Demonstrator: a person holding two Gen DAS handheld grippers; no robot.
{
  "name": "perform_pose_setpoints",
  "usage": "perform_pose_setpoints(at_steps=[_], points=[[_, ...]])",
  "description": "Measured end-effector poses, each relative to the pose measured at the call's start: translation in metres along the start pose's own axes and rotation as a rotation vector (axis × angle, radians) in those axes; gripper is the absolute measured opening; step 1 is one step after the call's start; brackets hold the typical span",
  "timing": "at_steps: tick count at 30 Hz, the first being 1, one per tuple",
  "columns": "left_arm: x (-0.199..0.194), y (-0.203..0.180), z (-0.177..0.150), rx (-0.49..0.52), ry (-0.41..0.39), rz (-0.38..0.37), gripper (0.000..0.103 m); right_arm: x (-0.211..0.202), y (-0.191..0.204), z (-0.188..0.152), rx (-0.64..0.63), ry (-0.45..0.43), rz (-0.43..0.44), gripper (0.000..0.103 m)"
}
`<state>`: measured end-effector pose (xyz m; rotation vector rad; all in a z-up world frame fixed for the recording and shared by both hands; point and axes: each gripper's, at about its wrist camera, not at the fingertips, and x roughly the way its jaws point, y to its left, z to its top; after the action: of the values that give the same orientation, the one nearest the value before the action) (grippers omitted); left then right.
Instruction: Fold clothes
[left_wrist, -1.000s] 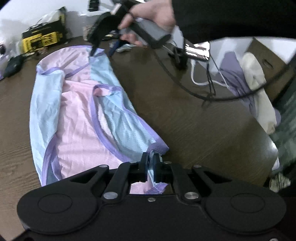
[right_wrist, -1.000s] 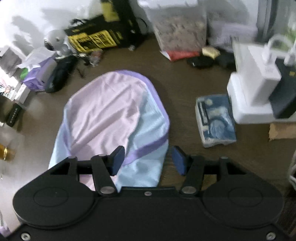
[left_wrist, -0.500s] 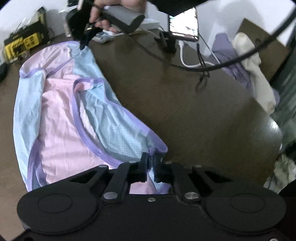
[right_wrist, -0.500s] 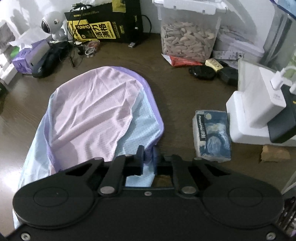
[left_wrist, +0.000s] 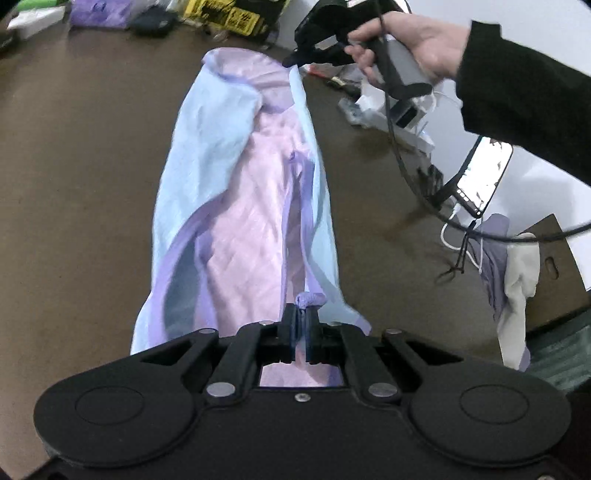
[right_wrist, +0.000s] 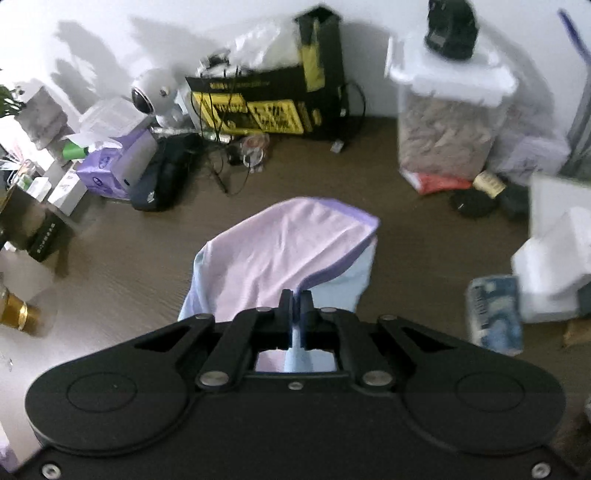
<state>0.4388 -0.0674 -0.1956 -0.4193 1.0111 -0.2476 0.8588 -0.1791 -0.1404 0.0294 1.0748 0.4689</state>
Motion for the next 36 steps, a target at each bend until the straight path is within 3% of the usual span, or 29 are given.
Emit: perform_pose_setpoints(at_steps=[6,9,10,11,13,16,19,21,24,28,31,32,36], points=[[0.001,0.003,-0.006,0.009,0.031,0.017,0.004,0.04,0.02,0.0,0.011,0.023,-0.101,0.003],[0.004,0.005,-0.004,0.01,0.068,-0.003,0.012,0.045,0.025,-0.003,0.016,0.001,-0.115,0.006],[0.002,0.006,-0.002,0.018,0.065,-0.01,0.022,0.041,0.026,-0.005,0.01,0.002,-0.082,0.01],[-0.003,0.005,0.0,0.034,0.047,-0.023,0.039,0.037,0.027,-0.007,0.004,0.004,-0.047,0.025],[-0.013,0.005,0.004,0.055,0.006,-0.039,0.062,0.029,0.03,-0.011,-0.009,0.007,0.022,0.038],[-0.036,0.01,0.018,0.096,-0.069,-0.068,0.064,-0.008,0.031,-0.029,-0.113,-0.045,0.051,0.072],[-0.046,0.022,0.034,0.105,-0.089,-0.047,0.064,-0.057,0.023,-0.068,-0.217,-0.105,0.027,0.074],[-0.045,0.03,0.051,0.122,-0.093,-0.028,0.064,-0.087,0.014,-0.125,-0.25,-0.044,0.04,0.074],[-0.034,0.038,0.079,0.158,-0.082,-0.011,0.064,-0.105,0.034,-0.206,-0.335,0.063,0.062,0.066],[-0.001,0.042,0.124,0.242,-0.041,0.005,0.064,-0.101,0.056,-0.28,-0.333,0.184,0.091,0.036],[0.038,0.037,0.147,0.324,0.023,0.024,0.064,-0.101,0.073,-0.3,-0.377,0.146,0.04,0.004],[0.05,0.034,0.152,0.347,0.042,0.031,0.064,-0.102,0.077,-0.301,-0.388,0.14,0.028,0.0],[0.083,0.022,0.16,0.375,0.081,0.021,0.064,-0.121,0.089,-0.304,-0.442,0.082,-0.021,0.0]])
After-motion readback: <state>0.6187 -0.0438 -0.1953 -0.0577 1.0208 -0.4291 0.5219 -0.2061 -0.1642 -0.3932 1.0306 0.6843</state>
